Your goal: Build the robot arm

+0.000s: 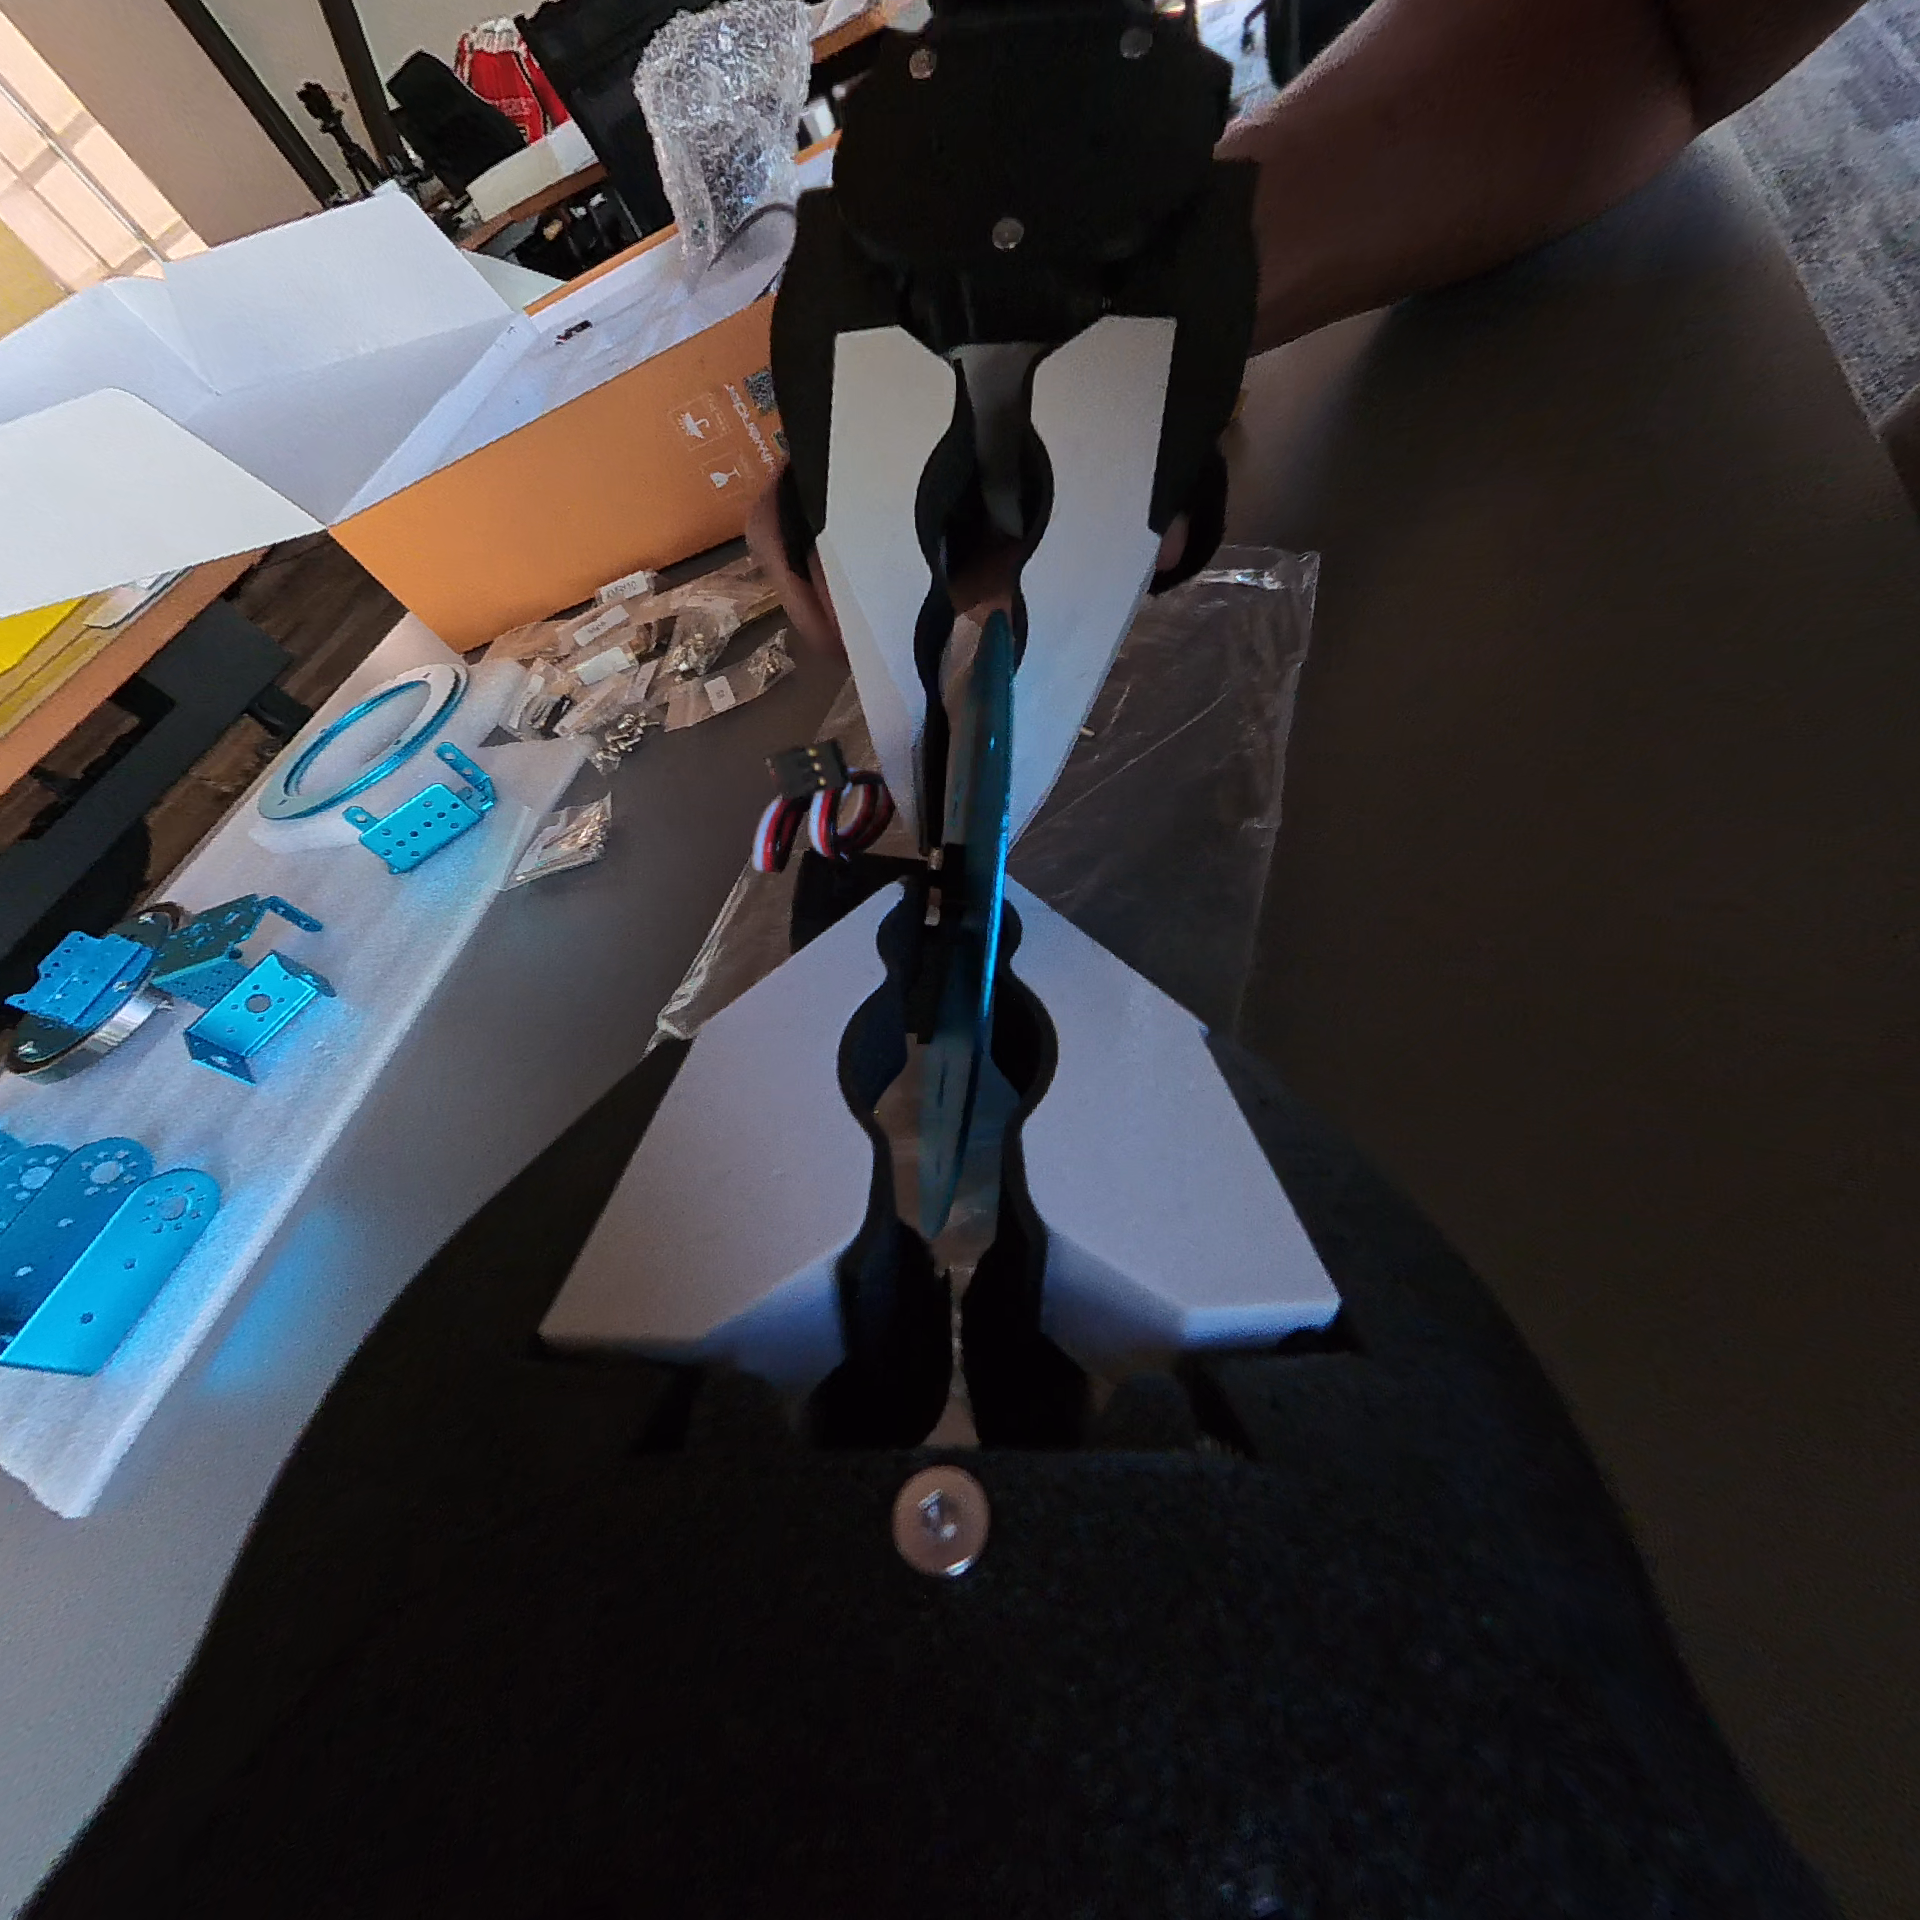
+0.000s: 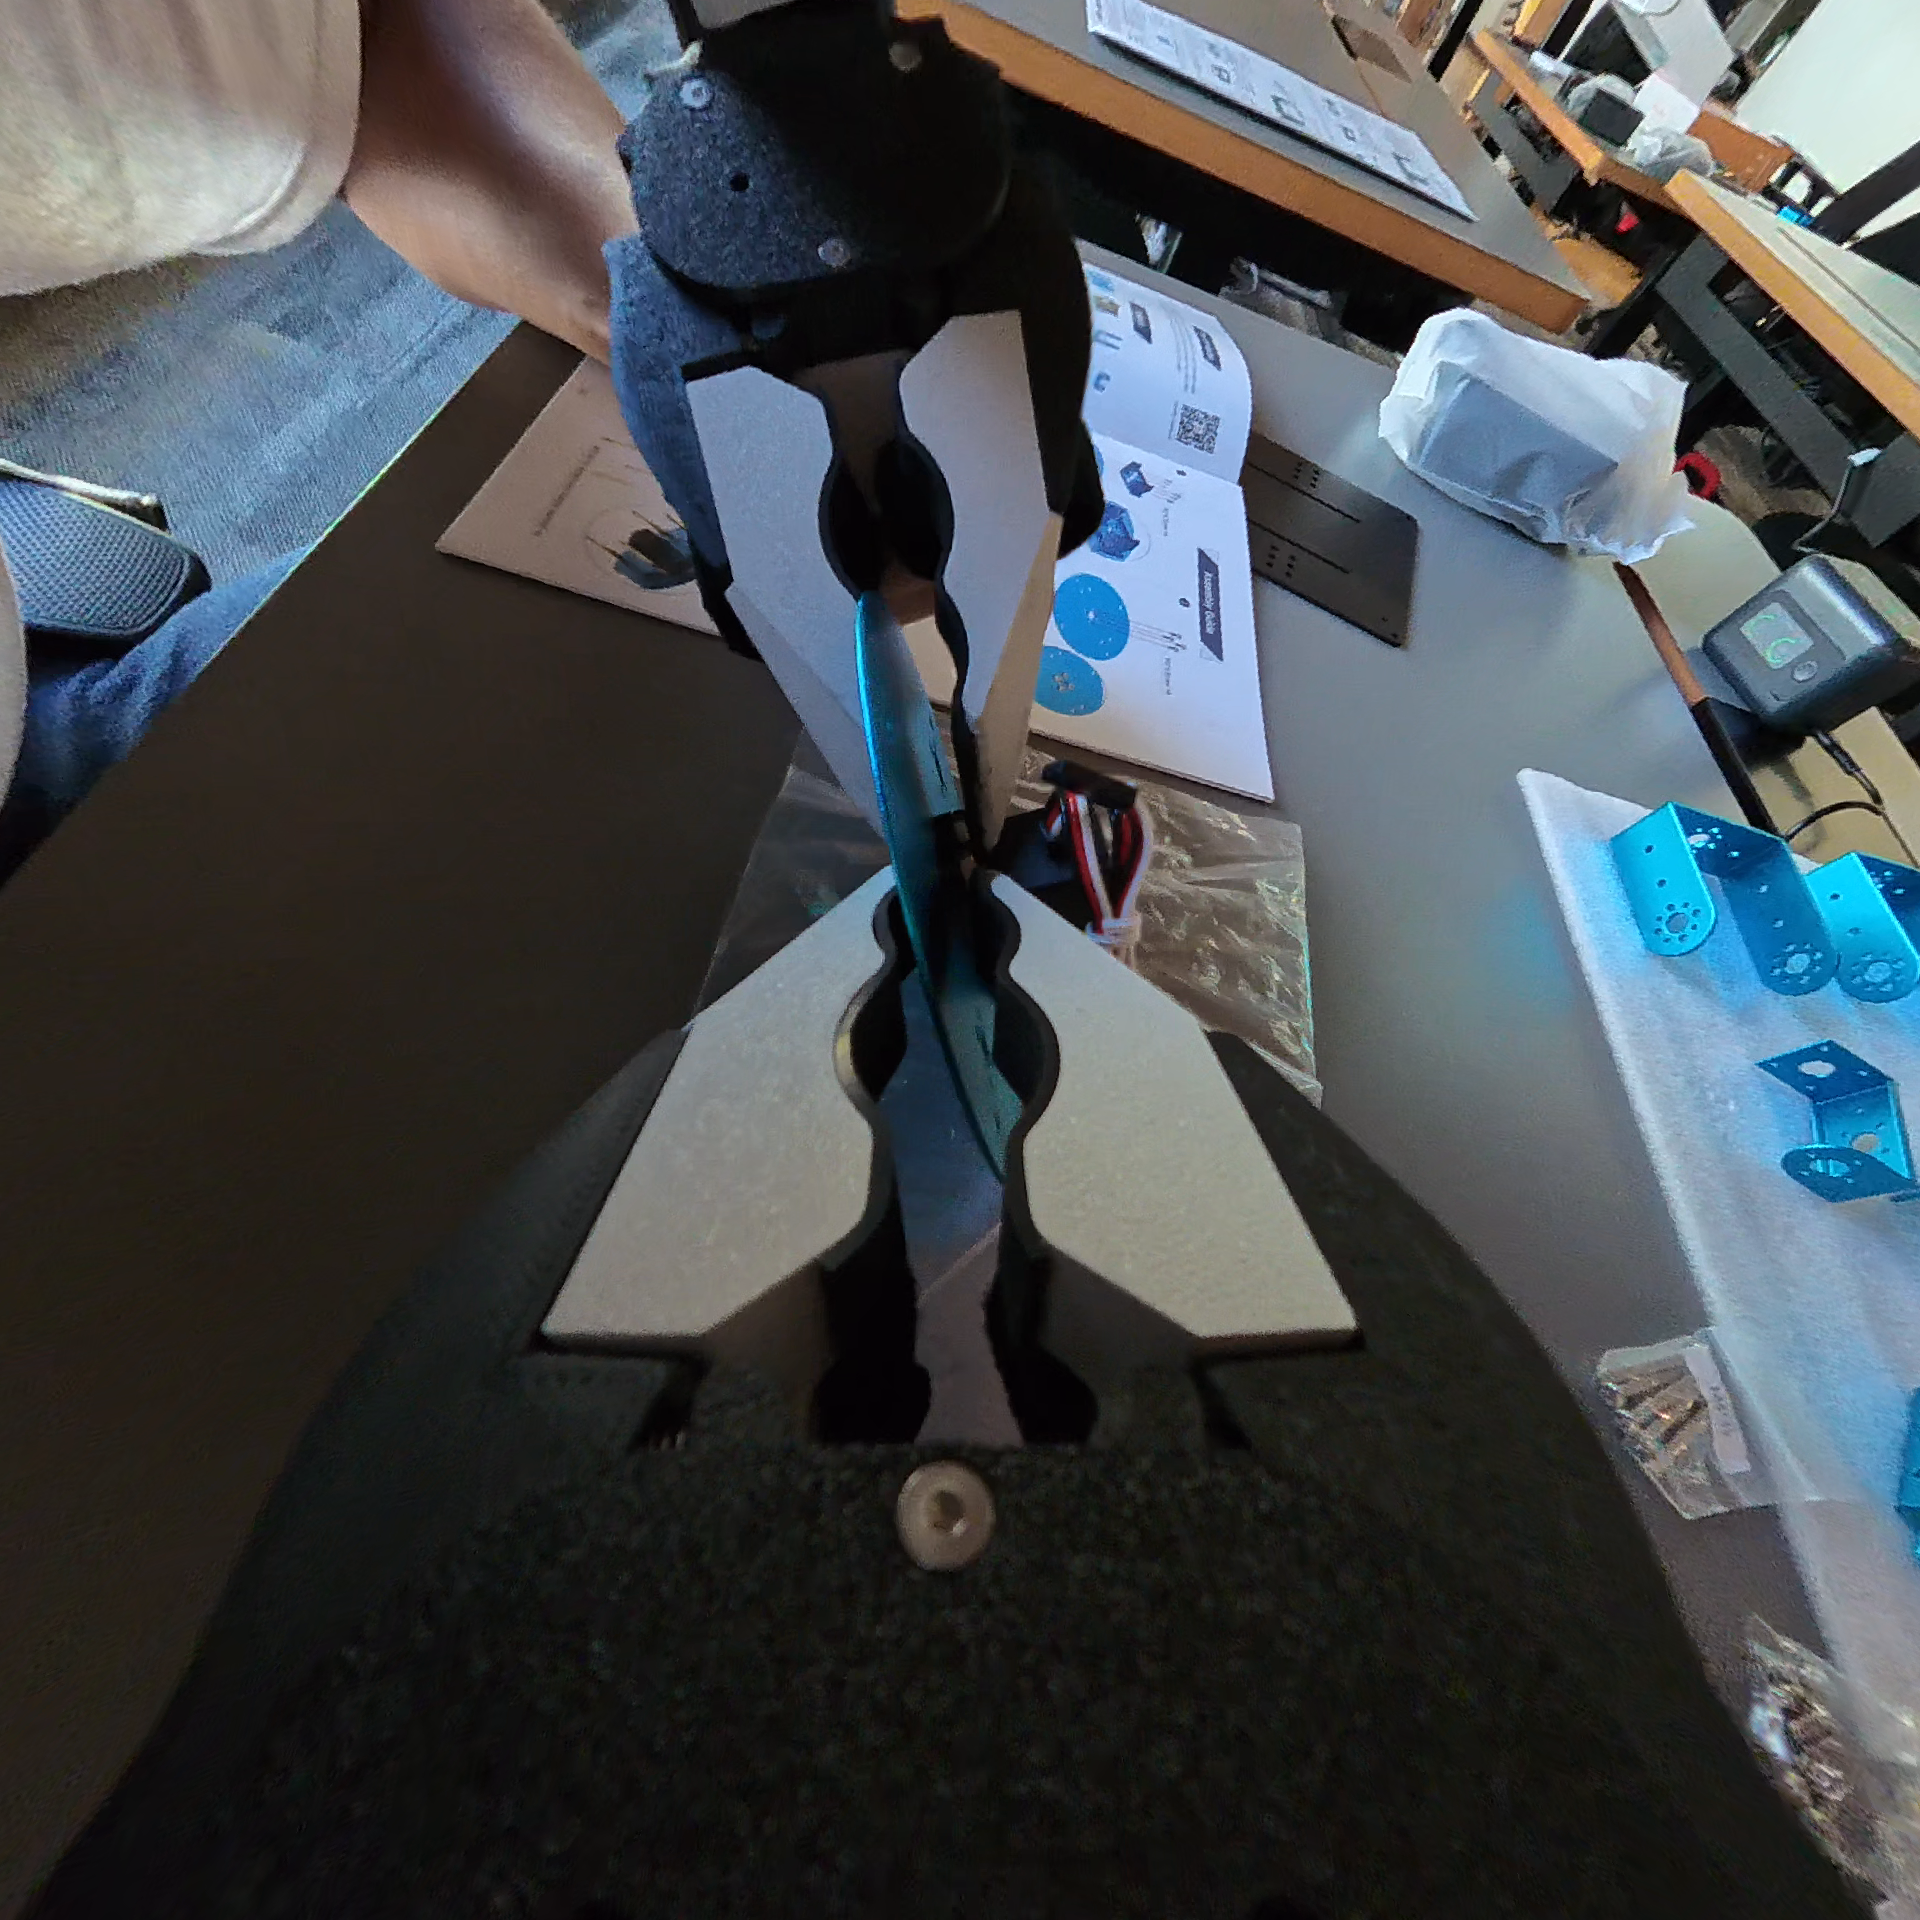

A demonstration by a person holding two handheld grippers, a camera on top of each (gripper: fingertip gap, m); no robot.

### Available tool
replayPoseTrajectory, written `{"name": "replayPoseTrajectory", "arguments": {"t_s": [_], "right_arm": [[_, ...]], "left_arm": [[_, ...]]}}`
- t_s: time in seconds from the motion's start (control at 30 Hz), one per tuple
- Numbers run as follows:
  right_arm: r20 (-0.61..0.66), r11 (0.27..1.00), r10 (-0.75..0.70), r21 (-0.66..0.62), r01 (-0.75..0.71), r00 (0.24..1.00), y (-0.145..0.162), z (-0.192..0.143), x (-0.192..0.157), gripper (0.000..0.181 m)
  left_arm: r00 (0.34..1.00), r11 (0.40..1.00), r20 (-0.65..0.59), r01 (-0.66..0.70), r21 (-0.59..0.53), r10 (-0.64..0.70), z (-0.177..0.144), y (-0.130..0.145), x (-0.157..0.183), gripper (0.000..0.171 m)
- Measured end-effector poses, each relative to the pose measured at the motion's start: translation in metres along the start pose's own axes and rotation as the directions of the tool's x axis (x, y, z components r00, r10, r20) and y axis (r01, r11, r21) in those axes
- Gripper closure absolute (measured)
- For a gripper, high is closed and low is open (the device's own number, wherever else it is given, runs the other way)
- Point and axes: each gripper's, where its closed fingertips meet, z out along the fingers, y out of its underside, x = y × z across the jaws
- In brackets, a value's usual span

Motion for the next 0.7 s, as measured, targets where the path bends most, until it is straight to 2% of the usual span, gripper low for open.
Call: {"name": "replayPoseTrajectory", "arguments": {"t_s": [0.27, 0.5, 0.7], "right_arm": [[-0.009, 0.998, -0.003, 0.07, 0.004, 1.0, -0.0017, 0.0017, 0.0063, 0.175], [-0.032, 0.993, -0.085, 0.079, 0.087, 0.996, -0.0026, 0.0015, 0.0066, 0.175], [-0.014, 0.993, -0.08, 0.092, 0.081, 0.997, -0.0042, 0.0015, 0.0052, 0.176]], "left_arm": [[0.999, 0.999, 0.008, 0.049, 0.003, -0.049, -0.0005, 0.0006, -0.005, 0.163], [0.997, 0.997, 0.0, 0.081, 0.01, -0.081, -0.0005, 0.0004, -0.0055, 0.163], [0.997, 0.997, 0.0, 0.072, 0.007, -0.072, -0.0001, 0.0002, -0.0041, 0.163]]}}
